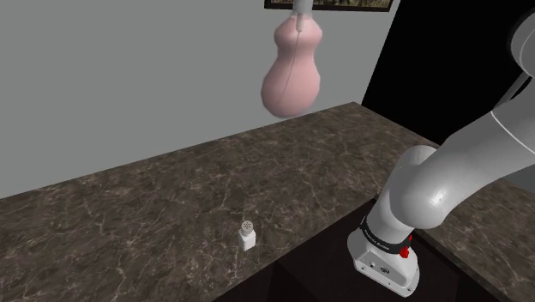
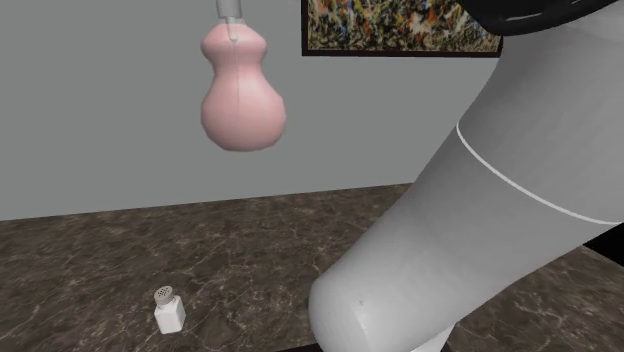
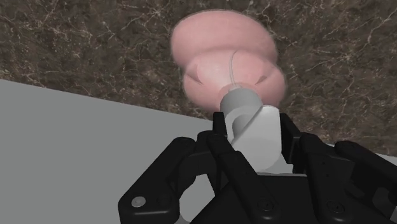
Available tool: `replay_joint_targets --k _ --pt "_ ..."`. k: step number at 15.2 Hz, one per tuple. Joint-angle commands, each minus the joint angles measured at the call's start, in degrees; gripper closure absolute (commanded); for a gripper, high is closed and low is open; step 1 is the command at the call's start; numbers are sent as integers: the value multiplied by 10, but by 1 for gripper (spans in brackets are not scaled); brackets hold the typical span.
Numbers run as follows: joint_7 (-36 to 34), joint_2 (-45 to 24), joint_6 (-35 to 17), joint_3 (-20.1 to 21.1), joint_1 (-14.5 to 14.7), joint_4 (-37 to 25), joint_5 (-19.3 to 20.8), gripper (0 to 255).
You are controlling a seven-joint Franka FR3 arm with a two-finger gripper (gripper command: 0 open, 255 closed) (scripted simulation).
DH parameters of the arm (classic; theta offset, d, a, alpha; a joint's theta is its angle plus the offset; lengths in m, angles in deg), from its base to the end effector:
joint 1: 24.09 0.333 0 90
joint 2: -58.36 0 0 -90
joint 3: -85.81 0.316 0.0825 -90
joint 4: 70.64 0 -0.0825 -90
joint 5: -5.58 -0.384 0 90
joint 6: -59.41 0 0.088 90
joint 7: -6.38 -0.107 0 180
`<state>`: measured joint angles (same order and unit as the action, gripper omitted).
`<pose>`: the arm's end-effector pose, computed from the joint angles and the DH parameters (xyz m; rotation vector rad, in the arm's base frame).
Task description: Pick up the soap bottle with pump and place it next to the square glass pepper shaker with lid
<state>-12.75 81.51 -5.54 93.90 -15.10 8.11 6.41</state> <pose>0.3070 0.1183 0.8479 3.1132 -0.0775 0.2698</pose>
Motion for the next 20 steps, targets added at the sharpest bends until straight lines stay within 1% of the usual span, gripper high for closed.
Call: replay_joint_targets --k 1,3,11,20 --pt "-26 3 25 20 5 -22 -5 255" --pt "-56 -5 55 44 9 -58 -9 255" --pt "-51 65 -21 33 14 85 -19 255" --pt "-48 123 -92 28 20 215 -27 255"
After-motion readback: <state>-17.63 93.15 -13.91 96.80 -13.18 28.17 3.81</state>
